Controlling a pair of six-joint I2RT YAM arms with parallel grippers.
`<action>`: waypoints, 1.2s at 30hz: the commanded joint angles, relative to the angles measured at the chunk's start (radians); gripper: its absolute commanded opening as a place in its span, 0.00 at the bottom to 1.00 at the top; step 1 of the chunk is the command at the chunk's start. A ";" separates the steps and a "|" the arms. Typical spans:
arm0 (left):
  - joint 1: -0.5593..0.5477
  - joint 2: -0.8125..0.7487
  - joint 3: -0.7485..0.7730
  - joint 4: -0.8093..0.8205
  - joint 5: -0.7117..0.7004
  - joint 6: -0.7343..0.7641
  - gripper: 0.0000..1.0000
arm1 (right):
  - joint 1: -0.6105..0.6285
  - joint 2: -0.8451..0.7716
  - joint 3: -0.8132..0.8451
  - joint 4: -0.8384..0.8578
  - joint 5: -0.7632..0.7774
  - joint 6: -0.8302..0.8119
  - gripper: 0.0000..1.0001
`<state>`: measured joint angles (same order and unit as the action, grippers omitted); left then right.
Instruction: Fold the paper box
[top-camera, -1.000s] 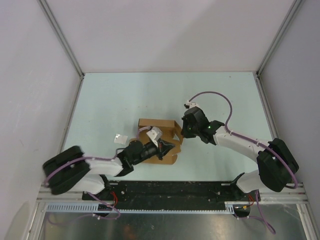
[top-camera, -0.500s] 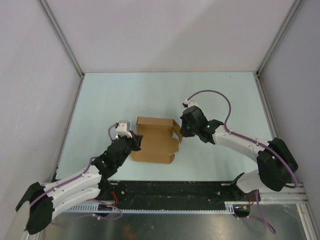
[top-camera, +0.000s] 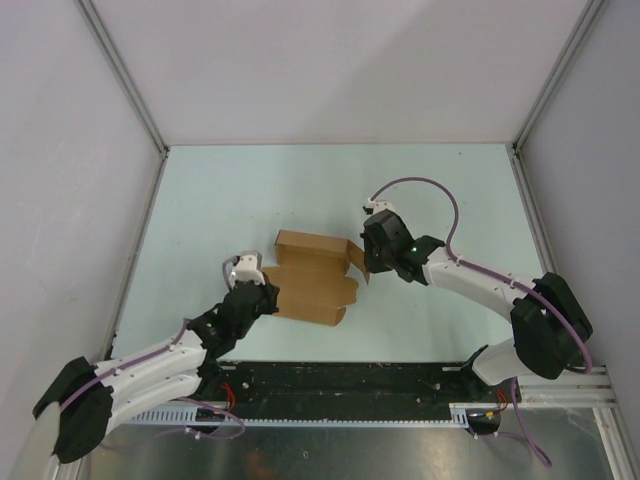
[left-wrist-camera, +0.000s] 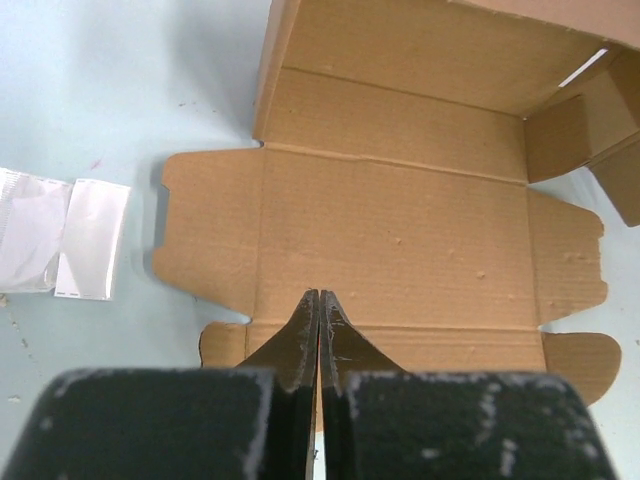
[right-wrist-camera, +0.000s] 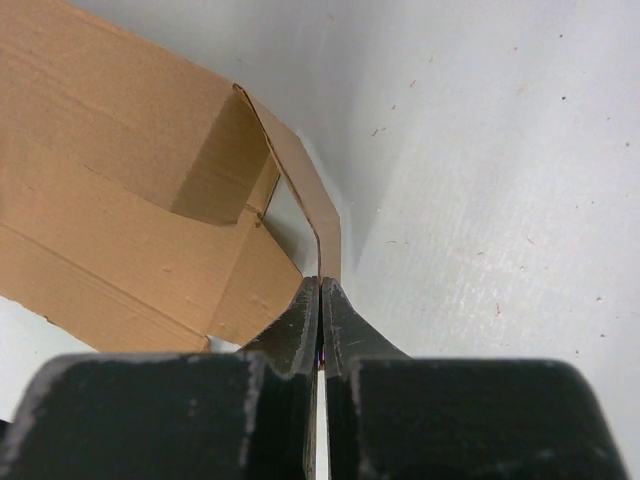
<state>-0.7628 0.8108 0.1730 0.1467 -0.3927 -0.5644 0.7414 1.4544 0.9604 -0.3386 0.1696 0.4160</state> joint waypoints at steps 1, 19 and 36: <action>0.003 0.037 0.040 -0.004 -0.031 -0.031 0.00 | -0.007 0.007 0.050 0.007 0.022 -0.019 0.00; 0.002 0.053 0.077 -0.061 -0.084 -0.043 0.00 | -0.076 0.018 0.084 -0.048 0.096 -0.232 0.00; 0.002 0.264 0.100 0.133 0.038 -0.045 0.00 | -0.134 0.014 0.084 -0.045 0.071 -0.483 0.00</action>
<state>-0.7628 1.0222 0.2237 0.1928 -0.3935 -0.5957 0.6075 1.4654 1.0050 -0.4080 0.2562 -0.0093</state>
